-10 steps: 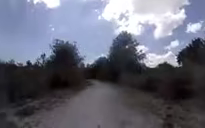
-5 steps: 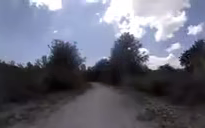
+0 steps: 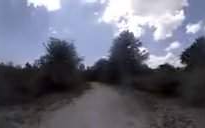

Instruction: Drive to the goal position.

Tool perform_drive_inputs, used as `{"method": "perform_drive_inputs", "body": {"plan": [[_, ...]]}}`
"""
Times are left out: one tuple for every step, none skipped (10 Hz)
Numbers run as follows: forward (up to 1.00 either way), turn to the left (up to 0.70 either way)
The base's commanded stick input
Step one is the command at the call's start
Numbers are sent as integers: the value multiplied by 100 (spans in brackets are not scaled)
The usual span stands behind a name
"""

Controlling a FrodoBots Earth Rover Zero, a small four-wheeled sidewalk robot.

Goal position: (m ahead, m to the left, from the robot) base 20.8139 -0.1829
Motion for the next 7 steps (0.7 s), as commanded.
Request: {"method": "perform_drive_inputs", "body": {"plan": [[85, 0], [85, 0], [85, 0], [85, 0], [85, 0], [85, 0], [85, 0]]}}
